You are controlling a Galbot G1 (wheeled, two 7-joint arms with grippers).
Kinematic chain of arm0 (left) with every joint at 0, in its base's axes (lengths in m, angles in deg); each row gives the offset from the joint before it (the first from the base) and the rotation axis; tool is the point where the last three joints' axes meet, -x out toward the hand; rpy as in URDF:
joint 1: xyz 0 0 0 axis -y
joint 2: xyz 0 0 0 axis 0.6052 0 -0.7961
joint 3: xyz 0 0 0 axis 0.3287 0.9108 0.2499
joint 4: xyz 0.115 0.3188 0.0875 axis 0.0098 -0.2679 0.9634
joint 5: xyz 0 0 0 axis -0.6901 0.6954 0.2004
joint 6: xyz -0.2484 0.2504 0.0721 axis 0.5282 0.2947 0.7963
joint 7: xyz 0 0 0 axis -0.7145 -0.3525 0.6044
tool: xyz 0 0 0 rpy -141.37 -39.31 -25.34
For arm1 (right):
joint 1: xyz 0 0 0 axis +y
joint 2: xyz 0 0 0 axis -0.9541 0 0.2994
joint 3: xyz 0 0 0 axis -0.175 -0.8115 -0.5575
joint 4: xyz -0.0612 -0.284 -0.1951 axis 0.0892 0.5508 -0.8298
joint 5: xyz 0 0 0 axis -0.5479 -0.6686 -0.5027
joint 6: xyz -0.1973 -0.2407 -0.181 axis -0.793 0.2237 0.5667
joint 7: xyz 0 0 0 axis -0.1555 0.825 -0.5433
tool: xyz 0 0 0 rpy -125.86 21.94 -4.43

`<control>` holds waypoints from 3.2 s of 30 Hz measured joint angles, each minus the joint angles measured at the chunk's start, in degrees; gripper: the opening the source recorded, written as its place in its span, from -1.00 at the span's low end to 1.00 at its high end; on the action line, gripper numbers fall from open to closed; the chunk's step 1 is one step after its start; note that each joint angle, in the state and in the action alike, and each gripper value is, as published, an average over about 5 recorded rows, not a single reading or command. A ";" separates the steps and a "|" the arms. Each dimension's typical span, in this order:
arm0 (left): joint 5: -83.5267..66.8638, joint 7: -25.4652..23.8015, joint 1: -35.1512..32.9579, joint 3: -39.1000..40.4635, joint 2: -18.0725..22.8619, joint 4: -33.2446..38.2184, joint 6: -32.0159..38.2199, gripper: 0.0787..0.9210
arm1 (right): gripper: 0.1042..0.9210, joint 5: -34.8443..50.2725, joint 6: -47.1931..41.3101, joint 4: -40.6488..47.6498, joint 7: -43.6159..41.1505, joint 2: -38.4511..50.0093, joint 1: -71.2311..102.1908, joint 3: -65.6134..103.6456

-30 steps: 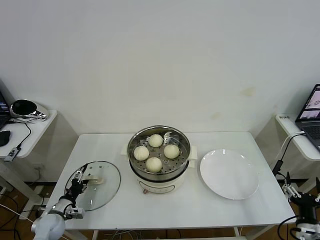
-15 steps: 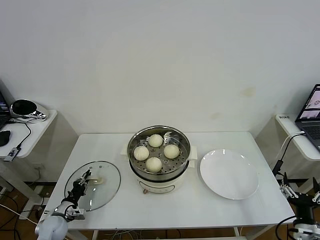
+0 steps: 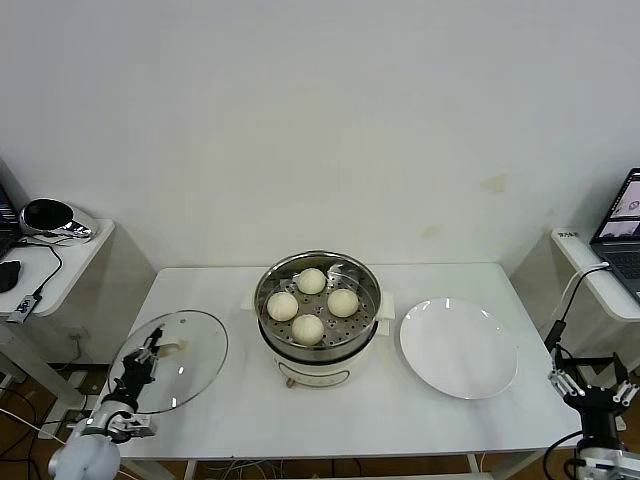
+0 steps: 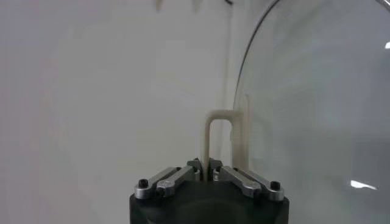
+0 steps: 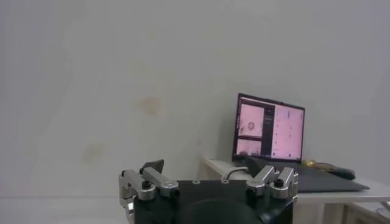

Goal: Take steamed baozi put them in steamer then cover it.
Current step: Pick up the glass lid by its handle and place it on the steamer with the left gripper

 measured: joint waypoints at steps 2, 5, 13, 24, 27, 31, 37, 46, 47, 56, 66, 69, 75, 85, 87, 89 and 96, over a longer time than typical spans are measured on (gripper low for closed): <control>-0.81 -0.86 -0.72 -1.17 -0.95 2.80 -0.98 -0.85 | 0.76 -0.25 0.07 -0.04 -0.06 -0.01 0.15 -0.32; -1.99 -2.54 -1.25 -2.50 -2.62 6.93 -2.60 -0.85 | 0.76 -0.71 0.13 -0.10 -0.22 -0.10 0.39 -0.87; -5.06 -7.87 -0.18 -1.31 -7.89 16.72 -8.80 -0.85 | 0.76 -2.39 0.17 0.11 -1.03 -0.75 0.57 -2.14; -4.28 -14.02 9.12 14.64 -9.15 23.43 -19.58 -0.85 | 0.76 -6.15 0.64 0.38 -1.29 -2.22 -0.20 -4.62; -2.32 -16.29 12.81 19.62 -7.60 23.85 -22.70 -0.85 | 0.76 -7.19 0.69 0.69 -1.30 -2.55 -0.46 -5.27; 0.99 -19.31 17.32 25.41 -4.67 23.76 -26.82 -0.85 | 0.76 -8.26 0.77 1.21 -1.28 -2.75 -0.81 -5.76; 6.73 -23.02 21.48 31.99 1.30 22.07 -32.28 -0.85 | 0.76 -9.23 0.94 1.78 -1.21 -2.86 -0.96 -6.19; 13.75 -26.72 24.92 37.46 10.66 18.50 -38.13 -0.85 | 0.76 -10.29 1.40 2.53 -1.14 -3.15 -0.88 -6.56; 14.29 -26.97 25.10 37.77 11.53 18.12 -38.54 -0.85 | 0.76 -10.39 1.45 2.60 -1.14 -3.18 -0.87 -6.61; 18.49 -28.00 25.47 39.57 17.60 15.16 -40.44 -0.85 | 0.76 -10.93 1.70 2.91 -1.12 -3.29 -0.93 -7.13; 22.10 -28.18 25.11 39.90 21.38 12.74 -40.68 -0.85 | 0.76 -11.17 2.12 3.22 -1.12 -3.14 -0.86 -7.32; 23.07 -28.04 24.71 39.61 21.89 12.24 -40.47 -0.85 | 0.76 -11.20 2.26 3.43 -1.12 -3.08 -0.87 -7.42; 24.86 -27.58 24.02 38.98 22.37 11.65 -39.87 -0.85 | 0.76 -11.25 2.36 3.62 -1.12 -3.02 -0.90 -7.63; 26.34 -27.04 23.33 38.58 23.30 11.00 -39.41 -0.85 | 0.76 -11.28 2.45 3.60 -1.14 -2.94 -0.86 -7.93; 26.55 -26.92 23.21 38.56 23.44 10.82 -39.30 -0.85 | 0.76 -11.29 2.49 3.60 -1.14 -2.93 -0.86 -7.95; 26.79 -26.74 23.17 38.50 23.66 10.57 -39.14 -0.85 | 0.76 -11.29 2.54 3.61 -1.15 -2.93 -0.85 -7.97; 27.17 -26.40 23.16 38.07 24.04 10.04 -38.53 -0.85 | 0.76 -11.30 2.65 3.62 -1.17 -2.80 -0.73 -8.04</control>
